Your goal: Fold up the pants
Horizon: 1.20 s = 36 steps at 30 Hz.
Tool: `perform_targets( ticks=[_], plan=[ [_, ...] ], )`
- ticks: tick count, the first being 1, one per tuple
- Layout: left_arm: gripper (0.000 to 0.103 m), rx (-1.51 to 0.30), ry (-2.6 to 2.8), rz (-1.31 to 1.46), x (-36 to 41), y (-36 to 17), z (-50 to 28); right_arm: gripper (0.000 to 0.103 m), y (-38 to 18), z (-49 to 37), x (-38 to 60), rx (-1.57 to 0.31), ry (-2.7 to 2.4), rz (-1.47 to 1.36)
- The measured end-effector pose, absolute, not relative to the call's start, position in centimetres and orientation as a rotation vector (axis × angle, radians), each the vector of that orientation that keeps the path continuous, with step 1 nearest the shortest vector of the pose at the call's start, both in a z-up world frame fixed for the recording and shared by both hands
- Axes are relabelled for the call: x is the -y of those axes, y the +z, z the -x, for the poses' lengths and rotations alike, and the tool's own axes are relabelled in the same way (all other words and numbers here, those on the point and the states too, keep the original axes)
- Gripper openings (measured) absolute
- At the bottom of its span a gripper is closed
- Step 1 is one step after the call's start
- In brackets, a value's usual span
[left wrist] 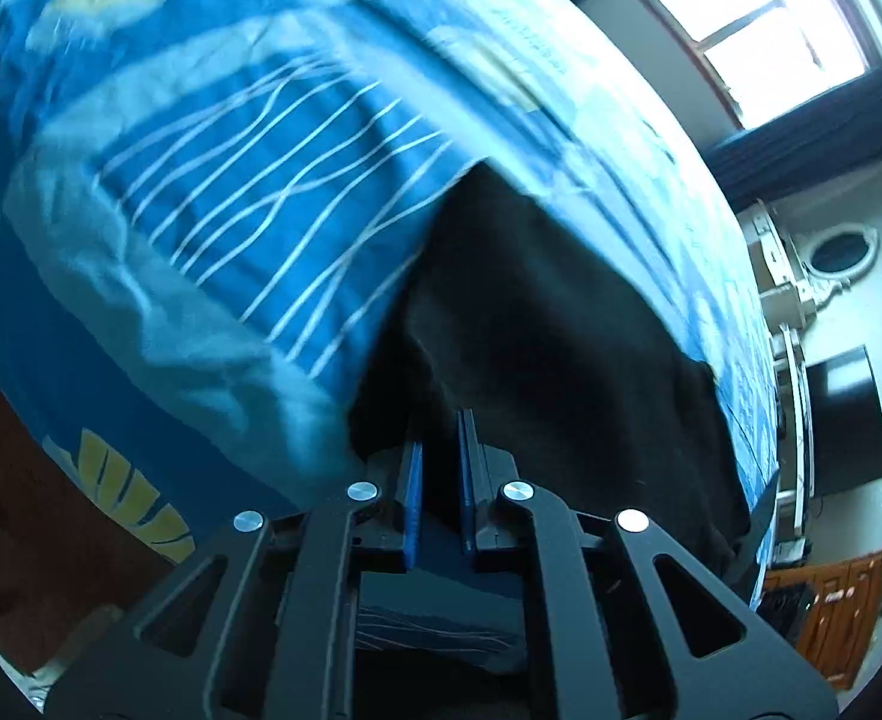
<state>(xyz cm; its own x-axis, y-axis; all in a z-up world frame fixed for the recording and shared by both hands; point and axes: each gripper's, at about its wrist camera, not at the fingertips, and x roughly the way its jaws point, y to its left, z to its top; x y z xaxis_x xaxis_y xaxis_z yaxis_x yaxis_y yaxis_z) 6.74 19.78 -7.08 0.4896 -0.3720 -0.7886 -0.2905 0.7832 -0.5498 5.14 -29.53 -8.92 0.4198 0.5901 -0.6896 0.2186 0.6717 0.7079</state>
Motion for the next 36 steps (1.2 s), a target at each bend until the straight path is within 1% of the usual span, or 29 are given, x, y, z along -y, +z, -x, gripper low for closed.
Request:
perform_targets(
  ticks=[2, 4, 5, 6, 7, 9, 10, 11, 12, 13, 14, 16, 17, 18, 20, 23, 28, 33, 34, 36],
  plan=[
    [0.009, -1.076, -0.073, 0.717, -20.1, -7.6, -6.5, 0.014, -9.1, -5.3, 29.8, -1.15, 0.287, -0.866],
    [0.01, -1.072, -0.096, 0.701, -20.1, -7.2, -6.4, 0.018, -8.7, -5.3, 30.4, -1.163, 0.3, -0.881],
    [0.011, -1.07, -0.109, 0.692, -20.0, -6.9, -6.2, 0.024, -8.2, -5.2, 30.7, -1.168, 0.297, -0.866],
    [0.014, -1.067, -0.125, 0.679, -20.1, -6.5, -5.9, 0.031, -7.5, -4.9, 31.1, -1.169, 0.293, -0.85],
    [0.017, -1.067, -0.133, 0.671, -20.1, -6.3, -5.6, 0.033, -6.9, -4.6, 31.6, -1.166, 0.286, -0.835],
    [0.029, -1.059, -0.155, 0.646, -20.1, -5.5, -4.7, 0.036, -4.8, -4.1, 33.4, -1.142, 0.26, -0.805],
    [0.033, -1.051, -0.156, 0.63, -20.2, -5.1, -4.2, 0.037, -3.9, -3.9, 34.4, -1.123, 0.244, -0.798],
    [0.041, -1.039, -0.149, 0.616, -20.2, -4.6, -3.8, 0.044, -2.8, -3.8, 35.8, -1.098, 0.216, -0.789],
    [0.047, -1.025, -0.134, 0.599, -20.2, -4.1, -3.6, 0.054, -1.6, -4.0, 37.6, -1.067, 0.175, -0.781],
    [0.049, -1.012, -0.121, 0.584, -20.1, -3.7, -3.6, 0.057, -0.6, -4.3, 39.3, -1.036, 0.135, -0.771],
    [0.054, -0.996, -0.103, 0.552, -19.8, -3.0, -3.6, 0.058, 0.5, -4.9, 41.2, -0.997, 0.084, -0.757],
    [0.064, -0.966, -0.077, 0.48, -18.8, -1.6, -3.8, 0.064, 2.1, -6.9, 45.7, -0.944, -0.036, -0.718],
    [0.072, -0.951, -0.058, 0.44, -18.1, -1.0, -4.1, 0.064, 2.8, -8.4, 48.3, -0.909, -0.127, -0.697],
    [0.074, -0.937, -0.046, 0.403, -17.4, -0.6, -4.4, 0.065, 2.9, -9.5, 49.8, -0.901, -0.18, -0.684],
    [0.074, -0.931, -0.047, 0.347, -15.7, -0.2, -5.0, 0.065, 2.6, -12.4, 53.2, -0.902, -0.305, -0.647],
    [0.076, -0.956, -0.082, 0.302, -13.2, -0.5, -6.0, 0.065, 0.5, -16.8, 57.5, -0.96, -0.457, -0.624],
    [0.076, -1.009, -0.119, 0.245, -9.7, -2.3, -6.3, 0.065, -2.6, -20.2, 59.2, -1.026, -0.572, -0.619],
    [0.077, -1.065, -0.122, 0.277, -8.3, -4.2, -6.6, 0.064, -6.0, -21.6, 60.5, -1.115, -0.618, -0.573],
    [0.077, -1.068, -0.115, 0.276, -8.2, -4.4, -6.6, 0.062, -6.1, -21.4, 60.6, -1.11, -0.619, -0.581],
    [0.08, -1.066, -0.107, 0.277, -8.1, -4.5, -6.6, 0.04, -5.9, -20.6, 60.9, -1.088, -0.604, -0.589]
  ],
)
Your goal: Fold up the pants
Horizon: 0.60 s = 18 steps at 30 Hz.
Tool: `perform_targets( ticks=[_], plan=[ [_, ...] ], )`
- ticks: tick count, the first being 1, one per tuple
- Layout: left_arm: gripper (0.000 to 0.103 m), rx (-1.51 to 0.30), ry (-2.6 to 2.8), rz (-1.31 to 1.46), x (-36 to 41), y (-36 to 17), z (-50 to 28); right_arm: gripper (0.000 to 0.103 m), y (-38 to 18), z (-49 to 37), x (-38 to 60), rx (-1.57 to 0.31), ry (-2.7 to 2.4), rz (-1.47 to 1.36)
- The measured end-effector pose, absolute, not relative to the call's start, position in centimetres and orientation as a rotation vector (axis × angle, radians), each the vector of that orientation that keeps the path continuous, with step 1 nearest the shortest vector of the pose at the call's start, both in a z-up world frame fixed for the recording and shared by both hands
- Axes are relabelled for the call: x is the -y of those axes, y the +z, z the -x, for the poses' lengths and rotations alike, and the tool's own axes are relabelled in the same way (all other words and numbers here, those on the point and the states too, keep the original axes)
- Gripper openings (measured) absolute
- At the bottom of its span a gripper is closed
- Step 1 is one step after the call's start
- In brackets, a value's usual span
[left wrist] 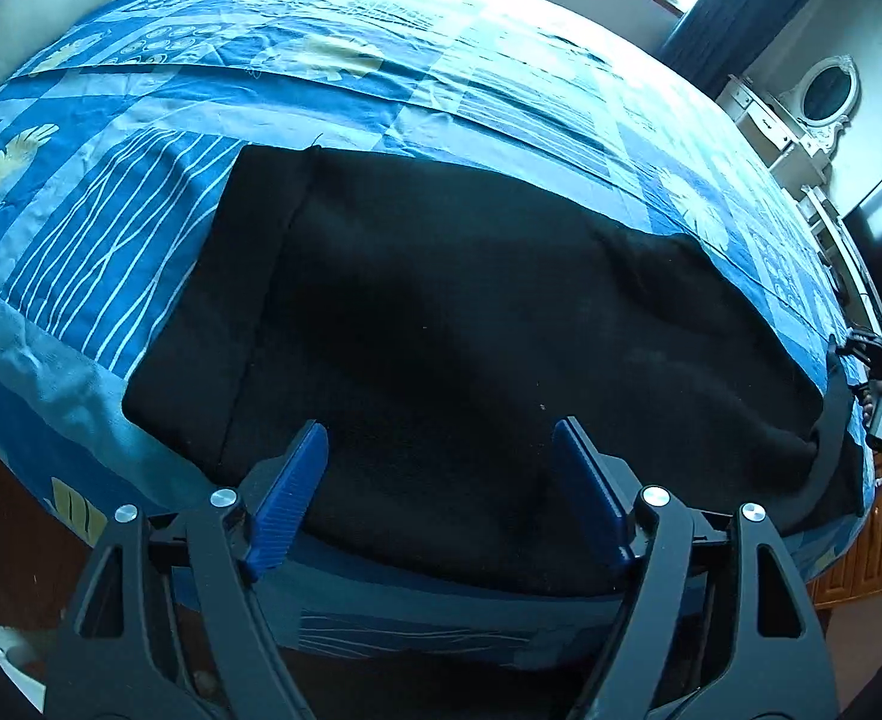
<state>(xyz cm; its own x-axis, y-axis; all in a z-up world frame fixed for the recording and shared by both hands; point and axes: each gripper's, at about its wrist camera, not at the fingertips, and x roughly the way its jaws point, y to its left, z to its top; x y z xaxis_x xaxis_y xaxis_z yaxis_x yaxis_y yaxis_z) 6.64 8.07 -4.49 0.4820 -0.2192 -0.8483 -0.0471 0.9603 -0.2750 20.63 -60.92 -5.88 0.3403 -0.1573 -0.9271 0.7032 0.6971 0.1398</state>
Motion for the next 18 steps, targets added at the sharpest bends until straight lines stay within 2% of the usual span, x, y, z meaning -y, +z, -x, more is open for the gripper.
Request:
perform_targets(
  ticks=[1, 2, 11, 14, 18],
  plan=[
    [0.081, -1.066, -0.107, 0.28, -8.0, -4.5, -6.6, 0.031, -5.5, -20.2, 61.1, -1.072, -0.575, -0.61],
    [0.082, -1.065, -0.104, 0.286, -8.0, -4.5, -6.6, 0.015, -5.1, -19.6, 61.3, -1.052, -0.544, -0.643],
    [0.082, -1.061, -0.086, 0.285, -7.5, -4.4, -6.2, 0.013, 2.0, -5.5, 63.7, -0.723, -0.37, -0.826],
    [0.084, -1.06, -0.084, 0.283, -7.4, -4.4, -6.1, 0.013, 1.7, 0.4, 65.0, -0.655, -0.374, -0.892],
    [0.086, -1.059, -0.085, 0.276, -7.0, -4.4, -5.8, 0.013, -2.0, 6.5, 66.0, -0.662, -0.406, -1.009]
  ],
)
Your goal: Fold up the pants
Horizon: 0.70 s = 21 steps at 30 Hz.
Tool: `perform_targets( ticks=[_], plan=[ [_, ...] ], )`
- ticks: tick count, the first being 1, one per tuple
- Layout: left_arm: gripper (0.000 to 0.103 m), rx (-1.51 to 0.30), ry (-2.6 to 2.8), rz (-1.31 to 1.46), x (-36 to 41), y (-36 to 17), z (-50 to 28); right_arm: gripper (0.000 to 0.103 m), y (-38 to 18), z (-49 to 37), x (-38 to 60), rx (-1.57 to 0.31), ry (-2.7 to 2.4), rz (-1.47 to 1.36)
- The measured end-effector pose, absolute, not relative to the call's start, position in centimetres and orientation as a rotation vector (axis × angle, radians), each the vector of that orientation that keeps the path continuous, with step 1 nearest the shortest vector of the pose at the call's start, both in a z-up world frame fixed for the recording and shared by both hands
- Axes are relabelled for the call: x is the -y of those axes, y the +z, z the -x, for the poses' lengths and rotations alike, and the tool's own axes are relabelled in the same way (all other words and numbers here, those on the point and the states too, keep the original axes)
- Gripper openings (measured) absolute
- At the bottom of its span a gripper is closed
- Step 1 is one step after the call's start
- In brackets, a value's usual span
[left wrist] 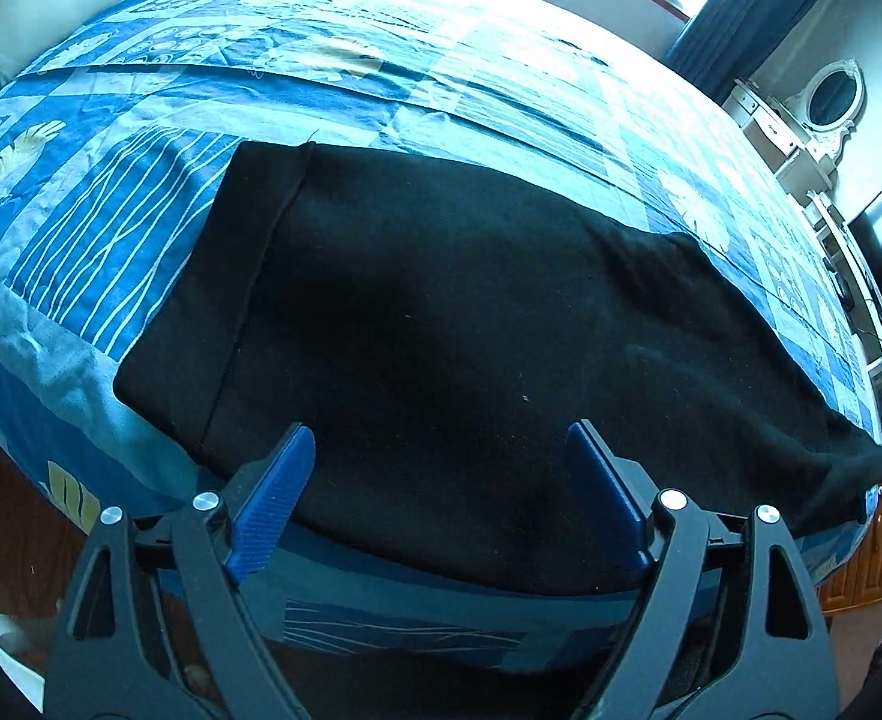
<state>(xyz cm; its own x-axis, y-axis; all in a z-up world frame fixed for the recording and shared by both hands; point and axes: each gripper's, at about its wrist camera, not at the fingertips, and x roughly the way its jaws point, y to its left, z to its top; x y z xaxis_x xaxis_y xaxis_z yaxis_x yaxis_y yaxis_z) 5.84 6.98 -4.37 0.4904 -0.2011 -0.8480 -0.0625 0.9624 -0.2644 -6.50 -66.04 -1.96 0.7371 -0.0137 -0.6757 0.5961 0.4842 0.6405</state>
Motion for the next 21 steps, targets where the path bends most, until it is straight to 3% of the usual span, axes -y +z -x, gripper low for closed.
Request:
perform_targets(
  ticks=[8, 13, 14, 15, 17, 21],
  plan=[
    [0.086, -1.062, -0.083, 0.26, -6.2, -4.4, -5.4, 0.007, -7.5, 11.1, 68.1, -0.655, -0.47, -1.181],
    [0.087, -1.06, -0.079, 0.255, -5.9, -4.5, -5.3, 0.008, -7.1, 11.2, 68.2, -0.588, -0.387, -1.24],
    [0.087, -1.059, -0.077, 0.253, -5.9, -4.5, -5.2, 0.012, -7.1, 10.9, 68.3, -0.58, -0.38, -1.256],
    [0.087, -1.059, -0.075, 0.253, -5.9, -4.5, -5.2, 0.026, -7.1, 10.7, 68.5, -0.578, -0.382, -1.269],
    [0.087, -1.059, -0.07, 0.251, -5.7, -4.5, -5.2, 0.037, -7.5, 10.3, 68.9, -0.578, -0.411, -1.295],
    [0.088, -1.056, -0.065, 0.246, -5.5, -4.6, -5.1, 0.037, -8.7, 8.3, 69.2, -0.564, -0.384, -1.331]
  ],
)
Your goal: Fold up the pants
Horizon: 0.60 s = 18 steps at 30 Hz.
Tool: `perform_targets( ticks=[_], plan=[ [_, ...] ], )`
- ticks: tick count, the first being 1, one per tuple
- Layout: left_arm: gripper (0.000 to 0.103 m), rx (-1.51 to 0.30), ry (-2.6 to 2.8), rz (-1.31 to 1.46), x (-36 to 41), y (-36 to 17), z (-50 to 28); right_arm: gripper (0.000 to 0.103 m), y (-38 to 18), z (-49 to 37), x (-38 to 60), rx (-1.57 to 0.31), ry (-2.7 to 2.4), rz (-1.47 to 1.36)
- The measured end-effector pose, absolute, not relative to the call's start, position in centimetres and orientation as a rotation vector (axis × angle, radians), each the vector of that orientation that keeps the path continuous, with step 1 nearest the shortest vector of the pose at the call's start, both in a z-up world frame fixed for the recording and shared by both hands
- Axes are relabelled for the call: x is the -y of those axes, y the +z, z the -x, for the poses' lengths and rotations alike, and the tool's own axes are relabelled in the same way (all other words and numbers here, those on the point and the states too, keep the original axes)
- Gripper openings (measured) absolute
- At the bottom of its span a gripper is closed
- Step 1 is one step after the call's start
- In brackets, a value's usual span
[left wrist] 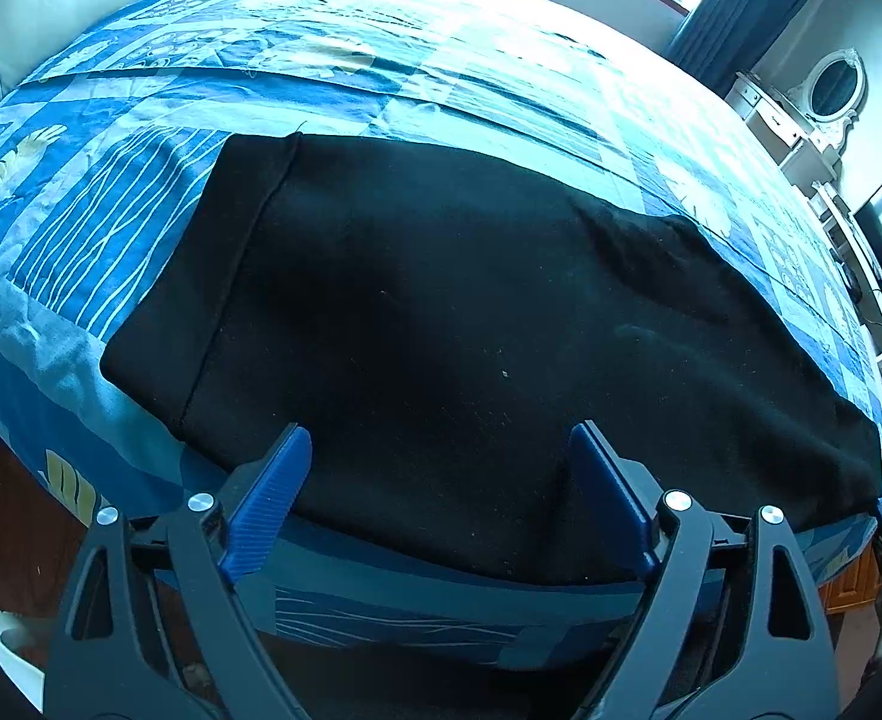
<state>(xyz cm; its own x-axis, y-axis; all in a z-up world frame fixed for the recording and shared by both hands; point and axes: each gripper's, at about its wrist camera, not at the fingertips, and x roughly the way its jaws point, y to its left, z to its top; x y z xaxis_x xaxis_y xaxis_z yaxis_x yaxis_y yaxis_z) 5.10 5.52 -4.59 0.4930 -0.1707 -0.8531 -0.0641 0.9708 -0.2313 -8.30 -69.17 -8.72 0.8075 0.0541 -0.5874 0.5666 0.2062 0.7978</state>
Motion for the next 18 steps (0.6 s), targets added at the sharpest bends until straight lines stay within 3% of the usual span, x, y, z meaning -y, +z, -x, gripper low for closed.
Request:
perform_targets(
  ticks=[1, 2, 3, 8, 15, 18],
  plan=[
    [0.088, -1.056, -0.064, 0.237, -5.4, -4.6, -5.1, 0.035, -8.7, 7.7, 69.3, -0.568, -0.394, -1.321],
    [0.088, -1.057, -0.063, 0.232, -5.4, -4.7, -5.1, 0.018, -8.6, 7.5, 69.3, -0.566, -0.403, -1.311],
    [0.088, -1.058, -0.061, 0.226, -5.3, -4.7, -5.1, 0.008, -8.2, 7.3, 69.3, -0.555, -0.397, -1.297],
    [0.088, -1.06, -0.06, 0.238, -5.4, -4.6, -4.9, 0.006, -5.2, 8.9, 69.2, -0.501, -0.393, -1.21],
    [0.092, -1.062, -0.054, 0.227, -5.0, -4.9, -5.1, 0.006, -10.2, 10.0, 69.8, -0.616, -0.432, -1.237],
    [0.092, -1.063, -0.053, 0.217, -4.8, -4.8, -5.1, 0.008, -9.1, 10.0, 69.6, -0.649, -0.41, -1.194]
  ],
)
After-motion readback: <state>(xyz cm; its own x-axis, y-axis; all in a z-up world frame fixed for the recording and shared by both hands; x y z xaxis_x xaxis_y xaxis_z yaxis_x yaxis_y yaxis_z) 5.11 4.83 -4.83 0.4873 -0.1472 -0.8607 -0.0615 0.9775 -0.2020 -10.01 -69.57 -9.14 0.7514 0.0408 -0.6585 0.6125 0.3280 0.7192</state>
